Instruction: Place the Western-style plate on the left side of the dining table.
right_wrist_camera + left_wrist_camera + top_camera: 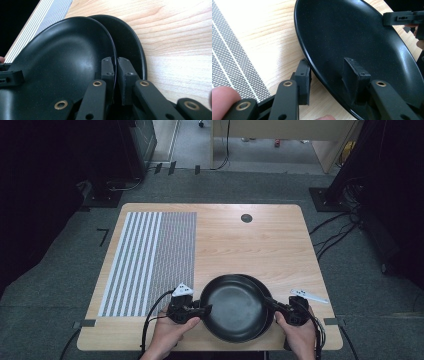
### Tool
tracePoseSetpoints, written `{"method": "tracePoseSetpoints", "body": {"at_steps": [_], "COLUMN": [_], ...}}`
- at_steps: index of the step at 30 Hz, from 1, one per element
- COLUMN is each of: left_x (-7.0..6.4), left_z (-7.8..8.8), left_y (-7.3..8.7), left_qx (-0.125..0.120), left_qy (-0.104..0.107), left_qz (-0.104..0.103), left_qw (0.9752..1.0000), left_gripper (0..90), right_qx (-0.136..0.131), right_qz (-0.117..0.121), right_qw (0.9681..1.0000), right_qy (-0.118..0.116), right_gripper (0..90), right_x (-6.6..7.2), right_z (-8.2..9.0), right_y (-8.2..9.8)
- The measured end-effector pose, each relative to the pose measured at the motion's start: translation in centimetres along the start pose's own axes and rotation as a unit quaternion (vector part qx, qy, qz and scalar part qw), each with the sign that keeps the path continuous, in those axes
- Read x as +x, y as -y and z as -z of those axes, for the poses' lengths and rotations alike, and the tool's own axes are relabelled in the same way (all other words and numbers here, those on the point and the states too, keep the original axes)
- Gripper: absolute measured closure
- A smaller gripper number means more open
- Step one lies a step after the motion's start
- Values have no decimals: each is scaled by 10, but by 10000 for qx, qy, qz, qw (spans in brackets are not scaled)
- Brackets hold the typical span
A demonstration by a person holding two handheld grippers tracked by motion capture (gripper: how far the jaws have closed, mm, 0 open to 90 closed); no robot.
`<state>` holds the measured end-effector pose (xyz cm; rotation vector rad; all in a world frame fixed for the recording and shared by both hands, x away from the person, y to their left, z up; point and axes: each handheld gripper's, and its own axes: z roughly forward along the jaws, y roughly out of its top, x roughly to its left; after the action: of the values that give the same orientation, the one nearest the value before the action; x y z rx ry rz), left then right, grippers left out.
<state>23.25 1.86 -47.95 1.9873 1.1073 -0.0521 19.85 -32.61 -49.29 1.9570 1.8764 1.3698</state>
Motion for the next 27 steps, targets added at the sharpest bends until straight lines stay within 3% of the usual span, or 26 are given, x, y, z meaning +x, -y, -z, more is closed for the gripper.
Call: {"method": "tracePoseSetpoints", "body": {"at_steps": [10,19,27], "left_x": [3,11,14], "left_z": [9,12,12], "left_y": [-2,-2,-3], "left_qx": [72,90,108], "left_qy": [116,264,361], "left_qz": [-81,20,-5], "left_qw": [9999,9996,9993], "left_gripper": [622,622,619], "right_qx": [39,44,25], "right_qz": [2,-73,-393], "right_qw": [10000,9999,9990], "right_qy": [-16,-98,-226], "right_gripper": [841,838,826], "right_x": [3,5,2], "right_z": [-2,-5,-7], "right_y": [2,3,5]}}
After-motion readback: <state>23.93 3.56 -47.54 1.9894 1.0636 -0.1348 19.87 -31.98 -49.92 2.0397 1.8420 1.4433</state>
